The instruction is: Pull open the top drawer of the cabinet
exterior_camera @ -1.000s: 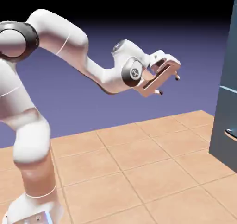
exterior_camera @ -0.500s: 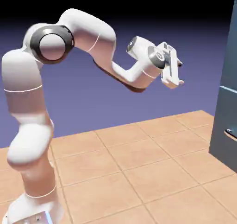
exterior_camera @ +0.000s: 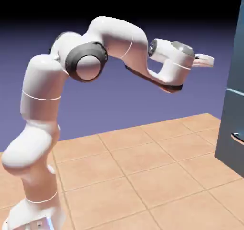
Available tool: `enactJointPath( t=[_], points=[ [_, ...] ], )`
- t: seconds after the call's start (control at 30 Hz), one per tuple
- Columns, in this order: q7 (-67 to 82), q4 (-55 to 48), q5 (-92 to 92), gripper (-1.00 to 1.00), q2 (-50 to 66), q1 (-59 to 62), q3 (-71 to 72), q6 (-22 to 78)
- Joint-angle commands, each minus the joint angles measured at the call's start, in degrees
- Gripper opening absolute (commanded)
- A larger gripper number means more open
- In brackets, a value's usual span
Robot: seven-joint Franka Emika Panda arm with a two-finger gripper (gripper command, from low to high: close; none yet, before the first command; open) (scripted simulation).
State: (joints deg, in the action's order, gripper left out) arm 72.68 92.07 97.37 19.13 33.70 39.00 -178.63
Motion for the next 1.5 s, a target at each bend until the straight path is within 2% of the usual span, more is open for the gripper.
enactJointPath(
  t=[0.0,0.6,1.23,1.27,1.47],
  points=[
    [2.5,-1.5,2.1,0.0,1.1,0.7,0.8,-0.1],
    [47.1,-28.2,39.8,0.0,21.2,14.1,16.0,-1.9],
    [90.3,-40.0,6.7,0.0,34.5,5.9,17.3,0.2],
    [90.3,-40.0,6.7,-1.0,34.5,5.9,17.3,0.2],
    [77.9,-35.2,17.4,-1.0,31.0,9.8,18.6,0.1]
  ],
)
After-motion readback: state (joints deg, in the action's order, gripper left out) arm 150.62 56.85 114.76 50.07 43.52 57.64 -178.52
